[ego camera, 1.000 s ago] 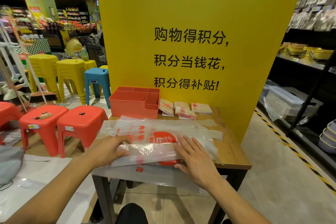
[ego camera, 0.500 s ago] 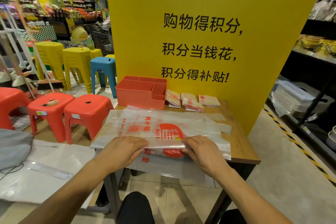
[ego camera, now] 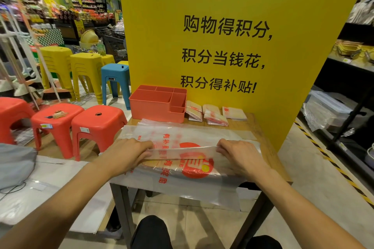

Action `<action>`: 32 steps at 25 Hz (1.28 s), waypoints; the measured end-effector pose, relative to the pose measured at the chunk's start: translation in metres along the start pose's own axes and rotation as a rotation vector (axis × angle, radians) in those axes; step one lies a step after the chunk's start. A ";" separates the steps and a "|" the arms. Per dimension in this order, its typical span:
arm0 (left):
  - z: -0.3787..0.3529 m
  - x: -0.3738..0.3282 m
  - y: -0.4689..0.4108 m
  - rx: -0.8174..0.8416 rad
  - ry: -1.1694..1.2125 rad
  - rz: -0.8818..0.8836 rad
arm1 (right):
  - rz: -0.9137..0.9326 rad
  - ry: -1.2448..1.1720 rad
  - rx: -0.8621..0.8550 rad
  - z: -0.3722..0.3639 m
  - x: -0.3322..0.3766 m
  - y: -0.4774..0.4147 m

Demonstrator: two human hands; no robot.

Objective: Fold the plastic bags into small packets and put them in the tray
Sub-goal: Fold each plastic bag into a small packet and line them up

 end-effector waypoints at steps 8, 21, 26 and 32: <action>-0.023 0.022 -0.046 0.154 0.162 0.083 | -0.068 0.060 0.041 -0.003 -0.014 -0.017; -0.048 -0.012 -0.026 0.145 0.074 -0.065 | 0.125 -0.115 0.161 -0.038 0.039 -0.017; -0.037 -0.009 -0.023 0.133 0.183 -0.102 | 0.141 -0.039 0.118 -0.030 0.032 -0.021; -0.019 0.006 -0.038 0.128 0.228 -0.035 | 0.023 -0.147 0.076 -0.012 0.014 -0.023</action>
Point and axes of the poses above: each hand's wrist, its own y-axis away from the middle knuckle, its own z-axis out of the back of the hand, x = y × z, the point moved 8 cm from there along -y, towards the middle knuckle
